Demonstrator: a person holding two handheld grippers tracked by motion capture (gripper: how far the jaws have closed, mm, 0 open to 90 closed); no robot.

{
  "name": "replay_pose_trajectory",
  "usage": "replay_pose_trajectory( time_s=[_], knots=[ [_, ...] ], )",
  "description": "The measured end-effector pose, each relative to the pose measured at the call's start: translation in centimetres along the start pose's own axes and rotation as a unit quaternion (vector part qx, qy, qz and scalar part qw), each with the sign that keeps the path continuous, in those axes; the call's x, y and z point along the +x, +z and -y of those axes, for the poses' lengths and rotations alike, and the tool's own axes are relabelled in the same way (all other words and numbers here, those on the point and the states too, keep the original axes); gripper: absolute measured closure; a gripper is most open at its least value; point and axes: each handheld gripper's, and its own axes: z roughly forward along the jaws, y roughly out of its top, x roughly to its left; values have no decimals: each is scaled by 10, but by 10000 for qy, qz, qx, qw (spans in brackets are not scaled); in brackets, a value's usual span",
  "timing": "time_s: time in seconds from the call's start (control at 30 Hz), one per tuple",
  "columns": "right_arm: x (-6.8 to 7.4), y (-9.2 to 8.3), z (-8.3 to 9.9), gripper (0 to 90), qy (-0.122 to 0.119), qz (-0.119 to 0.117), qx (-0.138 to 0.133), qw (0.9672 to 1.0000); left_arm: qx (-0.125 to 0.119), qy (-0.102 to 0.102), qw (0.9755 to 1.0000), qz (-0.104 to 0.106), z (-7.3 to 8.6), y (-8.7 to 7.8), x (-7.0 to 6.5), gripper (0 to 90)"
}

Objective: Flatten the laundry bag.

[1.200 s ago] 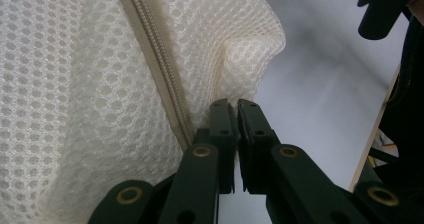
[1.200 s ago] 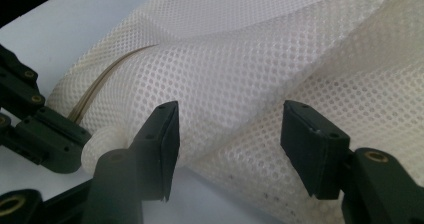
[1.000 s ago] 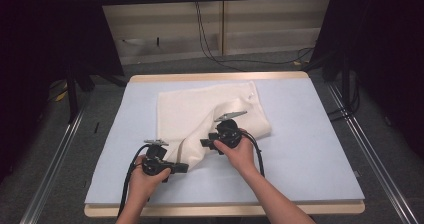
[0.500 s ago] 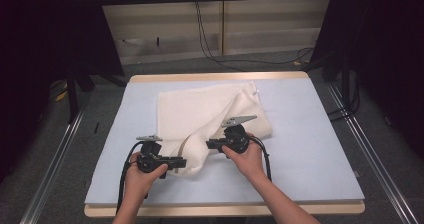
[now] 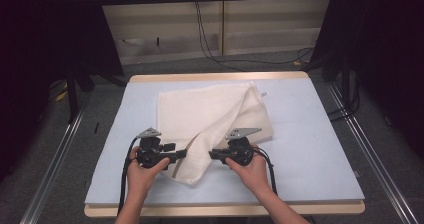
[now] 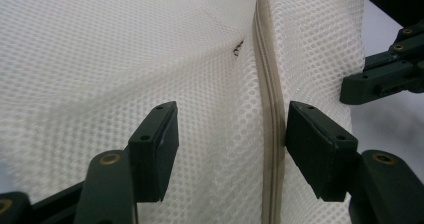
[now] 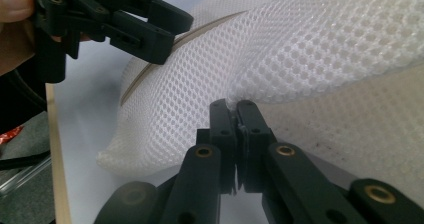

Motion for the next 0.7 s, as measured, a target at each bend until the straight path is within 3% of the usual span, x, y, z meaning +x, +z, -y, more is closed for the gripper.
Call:
replay_pose_trajectory(
  time_s=[0.2,0.27,0.3,0.47,0.6,0.7],
  knots=[
    [3,-4,4,872,-120,22,12,9999,262,60,9992,298,1,17,-4,355],
    [4,-4,5,870,-146,22,13,9999,426,26,9985,337,2,19,-6,420],
    [5,-5,5,868,-181,19,24,9998,580,4,9976,366,1,20,-7,487],
    [9,-3,10,856,-213,61,136,9997,874,26,9950,474,2,22,-10,750],
    [8,-4,12,788,-261,184,224,9992,924,-7,9945,486,2,21,-10,788],
    [3,-13,13,728,-284,292,200,9990,955,76,9942,485,2,21,-10,788]
  ],
)
